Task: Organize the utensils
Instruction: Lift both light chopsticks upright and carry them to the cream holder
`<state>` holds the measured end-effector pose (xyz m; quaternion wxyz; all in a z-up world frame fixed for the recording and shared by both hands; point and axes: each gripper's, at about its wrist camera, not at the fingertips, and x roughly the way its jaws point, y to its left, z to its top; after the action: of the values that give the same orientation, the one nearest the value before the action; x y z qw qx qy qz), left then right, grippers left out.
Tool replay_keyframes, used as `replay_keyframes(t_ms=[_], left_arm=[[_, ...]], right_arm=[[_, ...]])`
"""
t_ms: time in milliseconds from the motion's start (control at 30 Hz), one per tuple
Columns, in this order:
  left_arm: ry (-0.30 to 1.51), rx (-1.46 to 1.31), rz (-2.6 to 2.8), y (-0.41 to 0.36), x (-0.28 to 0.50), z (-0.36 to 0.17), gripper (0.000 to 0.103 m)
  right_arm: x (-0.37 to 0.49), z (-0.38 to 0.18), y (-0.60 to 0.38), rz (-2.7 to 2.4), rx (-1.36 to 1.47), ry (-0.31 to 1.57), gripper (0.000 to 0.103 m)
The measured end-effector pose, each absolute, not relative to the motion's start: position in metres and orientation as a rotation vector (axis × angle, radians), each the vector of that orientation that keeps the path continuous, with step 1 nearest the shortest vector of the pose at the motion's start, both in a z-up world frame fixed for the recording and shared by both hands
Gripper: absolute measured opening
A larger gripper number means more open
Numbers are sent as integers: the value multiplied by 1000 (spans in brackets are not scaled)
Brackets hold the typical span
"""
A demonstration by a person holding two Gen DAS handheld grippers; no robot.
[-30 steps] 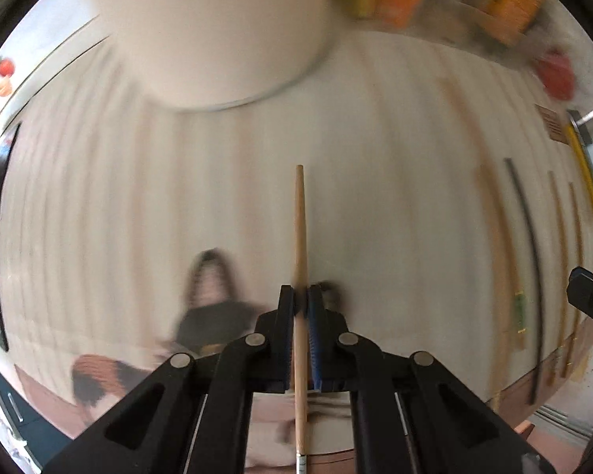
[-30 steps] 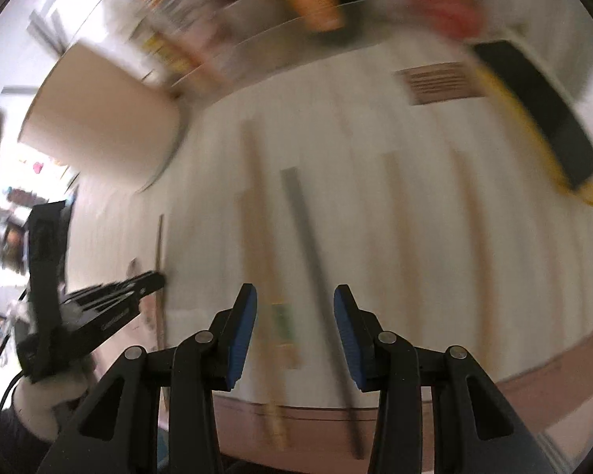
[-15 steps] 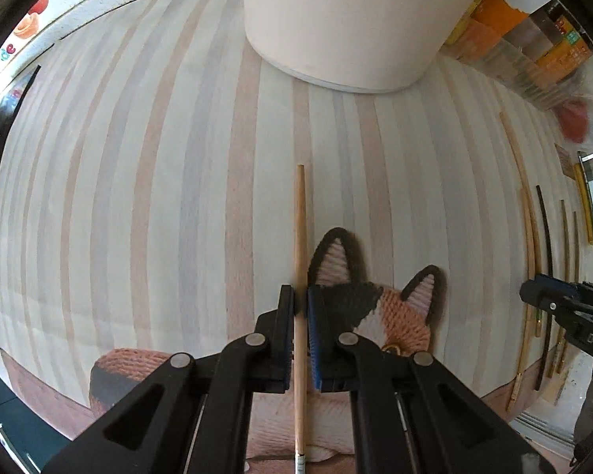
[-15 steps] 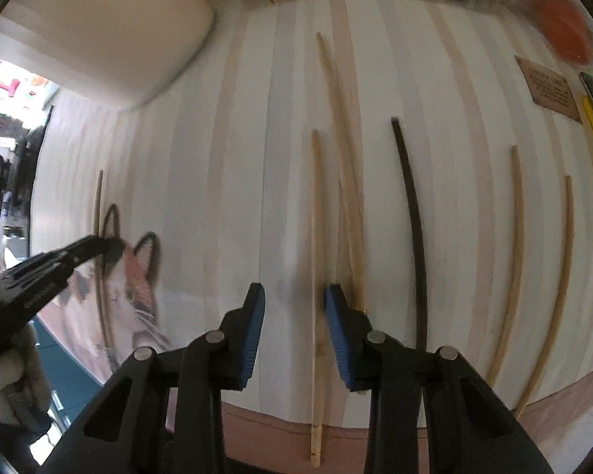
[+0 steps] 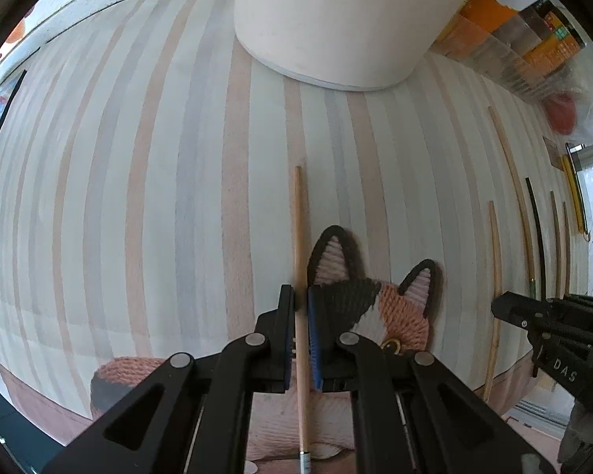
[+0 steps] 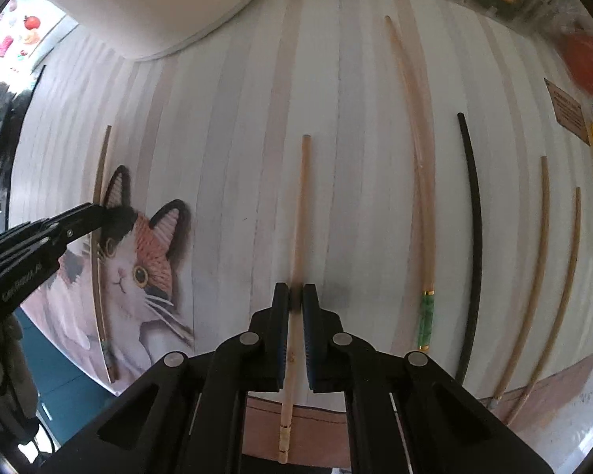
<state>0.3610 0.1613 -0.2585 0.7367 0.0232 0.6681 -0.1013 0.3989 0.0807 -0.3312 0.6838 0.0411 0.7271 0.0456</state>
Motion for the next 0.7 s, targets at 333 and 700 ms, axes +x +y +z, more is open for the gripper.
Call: replay_keyframes(t_ms=[333,700], left_arm=[[1468,58,-231,155,363,-265,7],[1433,115,-252,144,353,-264,4]], right_arm=[[409,-335,96,60,37,1651,7],[408,-337,101,49,28,1644,7]])
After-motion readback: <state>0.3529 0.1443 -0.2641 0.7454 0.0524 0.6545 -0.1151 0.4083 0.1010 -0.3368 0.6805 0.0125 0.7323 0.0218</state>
